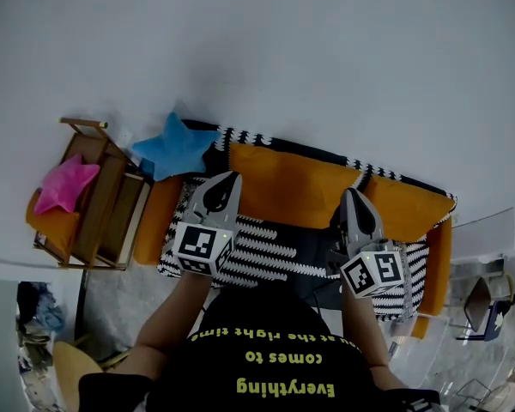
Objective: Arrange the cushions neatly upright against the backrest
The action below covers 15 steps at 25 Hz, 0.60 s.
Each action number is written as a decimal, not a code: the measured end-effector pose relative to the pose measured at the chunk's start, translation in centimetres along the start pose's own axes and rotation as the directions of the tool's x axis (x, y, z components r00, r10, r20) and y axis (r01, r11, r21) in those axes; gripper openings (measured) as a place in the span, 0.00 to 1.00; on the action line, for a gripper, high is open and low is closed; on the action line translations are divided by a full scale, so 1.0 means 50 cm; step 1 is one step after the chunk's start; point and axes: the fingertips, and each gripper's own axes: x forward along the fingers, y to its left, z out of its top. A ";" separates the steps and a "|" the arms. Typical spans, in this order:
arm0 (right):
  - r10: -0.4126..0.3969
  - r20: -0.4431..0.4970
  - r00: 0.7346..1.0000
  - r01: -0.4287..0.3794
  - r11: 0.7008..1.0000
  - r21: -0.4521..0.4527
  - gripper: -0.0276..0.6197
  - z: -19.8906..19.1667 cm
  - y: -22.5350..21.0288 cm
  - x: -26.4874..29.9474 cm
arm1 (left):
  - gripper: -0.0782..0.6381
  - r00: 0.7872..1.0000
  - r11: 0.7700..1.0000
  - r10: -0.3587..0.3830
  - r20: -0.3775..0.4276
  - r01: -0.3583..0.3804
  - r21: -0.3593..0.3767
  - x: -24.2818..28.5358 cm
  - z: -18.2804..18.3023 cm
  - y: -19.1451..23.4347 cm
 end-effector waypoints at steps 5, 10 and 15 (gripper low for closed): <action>0.019 -0.004 1.000 -0.019 0.999 -0.028 0.06 -0.007 0.016 0.006 | 0.11 1.000 1.000 -0.013 -0.001 0.013 0.002 0.002 0.000 -0.010; 0.015 -0.004 1.000 -0.015 0.999 -0.041 0.06 -0.010 0.019 0.004 | 0.11 1.000 1.000 -0.018 -0.012 0.018 0.001 0.005 -0.008 -0.011; 0.017 -0.015 1.000 -0.018 0.999 -0.040 0.06 -0.012 0.019 -0.001 | 0.11 1.000 1.000 -0.021 -0.014 0.021 -0.005 0.007 -0.011 -0.014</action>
